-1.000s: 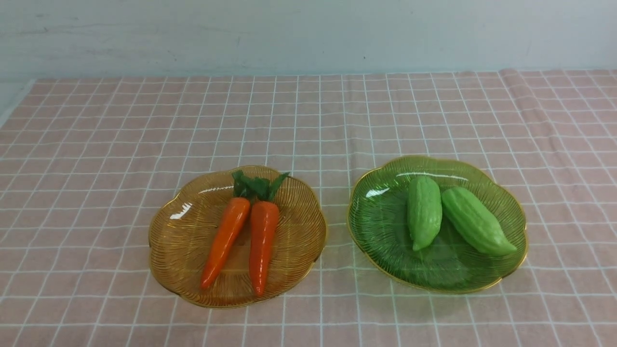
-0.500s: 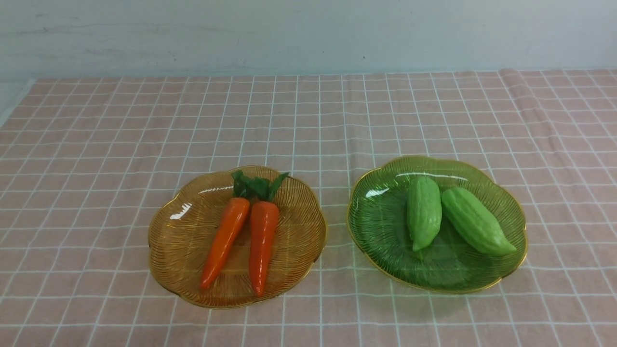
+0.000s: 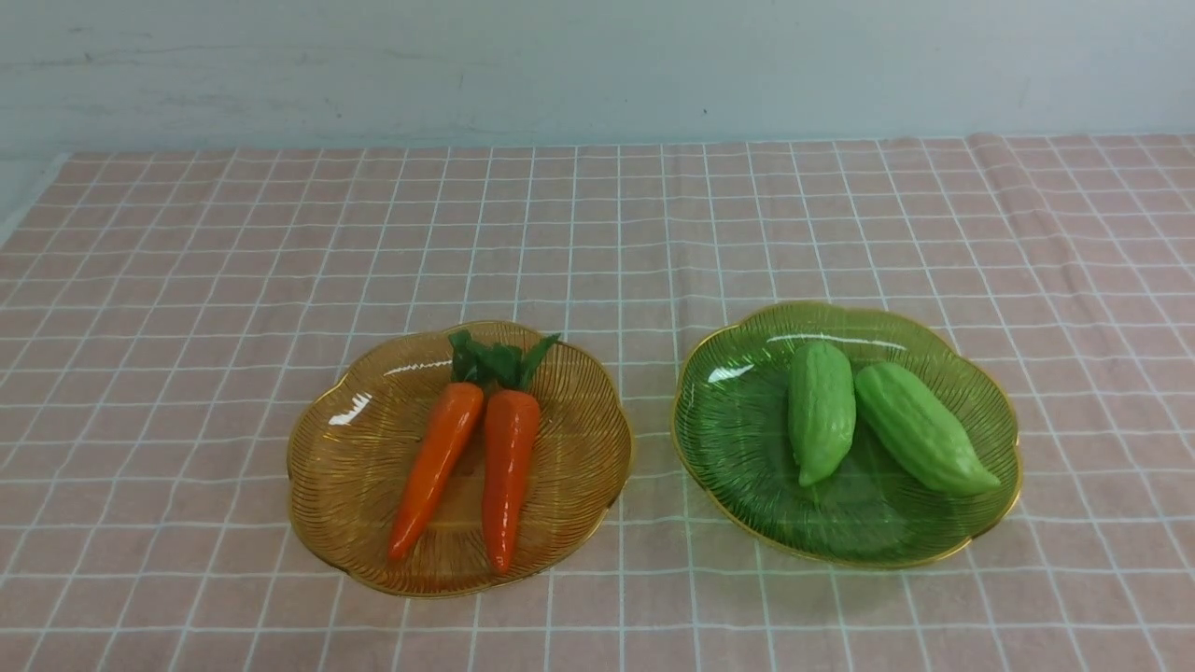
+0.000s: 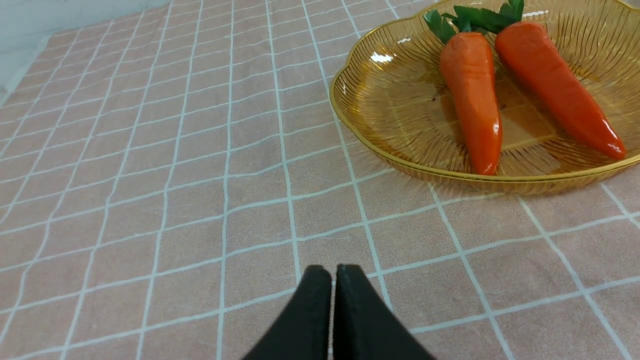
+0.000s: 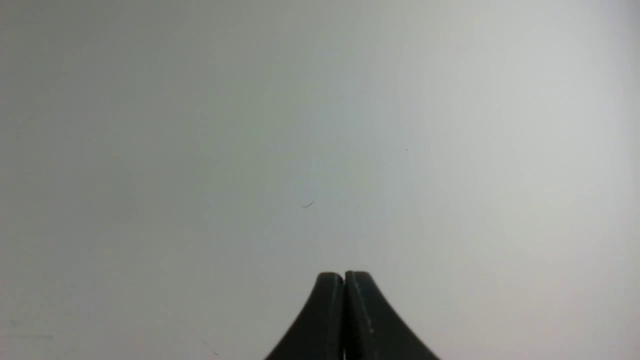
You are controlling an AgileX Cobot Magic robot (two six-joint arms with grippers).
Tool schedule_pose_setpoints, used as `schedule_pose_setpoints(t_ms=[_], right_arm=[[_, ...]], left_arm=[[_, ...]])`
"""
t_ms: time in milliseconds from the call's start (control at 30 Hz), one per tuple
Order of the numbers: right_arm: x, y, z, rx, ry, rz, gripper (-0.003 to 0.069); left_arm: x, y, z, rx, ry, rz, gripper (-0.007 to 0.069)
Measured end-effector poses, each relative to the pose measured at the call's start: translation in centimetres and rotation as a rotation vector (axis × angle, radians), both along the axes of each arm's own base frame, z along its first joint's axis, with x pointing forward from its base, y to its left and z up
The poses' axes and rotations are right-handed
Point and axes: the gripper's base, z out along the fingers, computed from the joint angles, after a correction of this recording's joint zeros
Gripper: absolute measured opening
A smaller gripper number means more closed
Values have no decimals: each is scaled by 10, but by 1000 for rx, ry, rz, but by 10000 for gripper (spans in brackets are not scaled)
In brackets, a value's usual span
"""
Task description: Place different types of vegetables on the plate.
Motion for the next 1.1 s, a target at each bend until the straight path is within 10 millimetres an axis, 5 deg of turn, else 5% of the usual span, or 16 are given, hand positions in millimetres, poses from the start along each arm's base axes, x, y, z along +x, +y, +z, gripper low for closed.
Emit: schedule_pose_setpoints(t_ms=[267, 767, 1100], right_arm=[[9, -1, -25, -125, 125, -117, -15], [40, -7, -160, -123, 607, -209, -15], [39, -7, -166, -121, 673, -194, -15]], left_arm=[[0, 0, 0, 2, 0, -1, -3], [0, 0, 0, 2, -1, -1, -3], [0, 0, 0, 0, -3, -1, -3]])
